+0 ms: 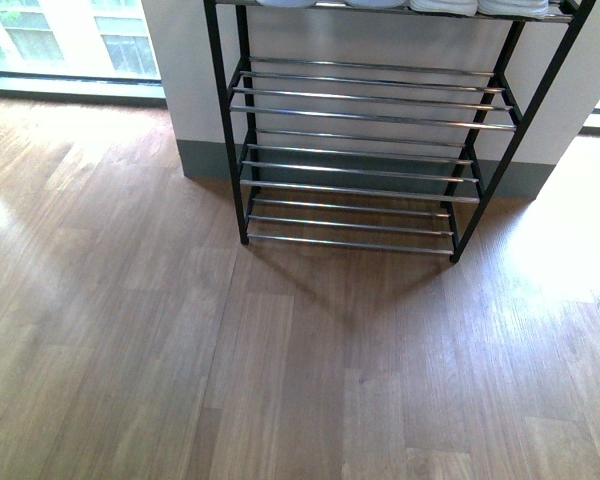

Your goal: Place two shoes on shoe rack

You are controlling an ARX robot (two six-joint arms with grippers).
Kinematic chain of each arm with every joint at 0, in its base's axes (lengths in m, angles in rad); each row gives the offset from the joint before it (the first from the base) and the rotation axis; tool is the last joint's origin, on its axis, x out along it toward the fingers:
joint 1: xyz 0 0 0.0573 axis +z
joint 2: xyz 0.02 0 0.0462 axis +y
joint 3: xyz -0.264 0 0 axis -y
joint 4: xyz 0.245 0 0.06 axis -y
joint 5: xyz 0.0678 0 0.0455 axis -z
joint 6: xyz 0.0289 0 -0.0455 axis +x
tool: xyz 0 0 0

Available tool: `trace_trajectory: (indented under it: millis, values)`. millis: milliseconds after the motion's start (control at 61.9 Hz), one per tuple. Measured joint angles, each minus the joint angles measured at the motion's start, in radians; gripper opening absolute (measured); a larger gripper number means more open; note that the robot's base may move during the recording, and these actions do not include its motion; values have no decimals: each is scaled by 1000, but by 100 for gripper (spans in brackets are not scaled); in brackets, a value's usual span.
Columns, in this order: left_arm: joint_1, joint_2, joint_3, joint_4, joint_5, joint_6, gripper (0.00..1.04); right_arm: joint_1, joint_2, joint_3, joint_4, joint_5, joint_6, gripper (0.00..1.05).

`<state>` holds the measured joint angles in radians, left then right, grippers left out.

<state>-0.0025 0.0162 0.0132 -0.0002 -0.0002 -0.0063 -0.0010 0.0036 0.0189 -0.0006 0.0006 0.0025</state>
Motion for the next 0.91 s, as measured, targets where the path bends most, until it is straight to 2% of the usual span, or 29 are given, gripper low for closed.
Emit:
trace_trajectory:
  millis: [905]
  values:
    - [0,0,0,0,0,0,95,0,0,0,0,0,0,95]
